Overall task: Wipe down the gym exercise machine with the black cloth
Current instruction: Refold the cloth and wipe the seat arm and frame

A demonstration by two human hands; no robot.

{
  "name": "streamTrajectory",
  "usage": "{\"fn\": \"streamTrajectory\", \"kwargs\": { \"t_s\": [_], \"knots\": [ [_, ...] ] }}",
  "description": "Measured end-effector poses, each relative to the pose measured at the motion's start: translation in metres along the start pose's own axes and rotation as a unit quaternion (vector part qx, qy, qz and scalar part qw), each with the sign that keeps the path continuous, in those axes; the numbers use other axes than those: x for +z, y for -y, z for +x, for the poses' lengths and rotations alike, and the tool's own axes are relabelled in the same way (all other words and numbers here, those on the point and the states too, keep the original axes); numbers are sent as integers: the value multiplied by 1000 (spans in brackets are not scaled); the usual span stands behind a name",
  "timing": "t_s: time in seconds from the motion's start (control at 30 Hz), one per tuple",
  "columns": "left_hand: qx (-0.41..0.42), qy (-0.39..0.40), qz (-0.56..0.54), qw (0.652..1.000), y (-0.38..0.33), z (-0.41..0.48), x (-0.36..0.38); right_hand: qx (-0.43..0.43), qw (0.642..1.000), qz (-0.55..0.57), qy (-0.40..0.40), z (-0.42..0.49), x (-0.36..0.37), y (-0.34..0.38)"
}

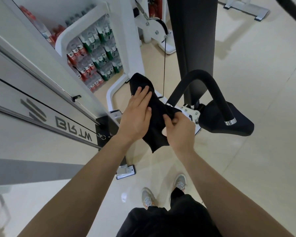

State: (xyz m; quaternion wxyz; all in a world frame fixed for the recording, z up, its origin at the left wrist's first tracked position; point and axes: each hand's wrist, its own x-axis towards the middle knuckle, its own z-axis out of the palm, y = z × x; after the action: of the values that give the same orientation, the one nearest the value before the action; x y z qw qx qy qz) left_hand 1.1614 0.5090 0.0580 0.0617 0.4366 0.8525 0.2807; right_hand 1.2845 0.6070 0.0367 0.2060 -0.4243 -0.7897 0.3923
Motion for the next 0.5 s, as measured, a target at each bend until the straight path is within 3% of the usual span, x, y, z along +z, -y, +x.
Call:
{"fn": "streamTrajectory", "kwargs": {
  "t_s": [0.1,0.2,0.33,0.5],
  "knots": [
    [-2,2,-11,1000,1,-5,2,-177,977,-103,-53,-13,-14,-11],
    [2,4,-10,1000,2,-5,1,-350,910,-220,31,-9,-11,-28],
    [33,18,14,999,10,-4,-5,-412,829,-365,102,9,-6,-30],
    [66,72,78,992,20,11,-8,-507,772,-377,63,48,-5,-19]
  ]
}}
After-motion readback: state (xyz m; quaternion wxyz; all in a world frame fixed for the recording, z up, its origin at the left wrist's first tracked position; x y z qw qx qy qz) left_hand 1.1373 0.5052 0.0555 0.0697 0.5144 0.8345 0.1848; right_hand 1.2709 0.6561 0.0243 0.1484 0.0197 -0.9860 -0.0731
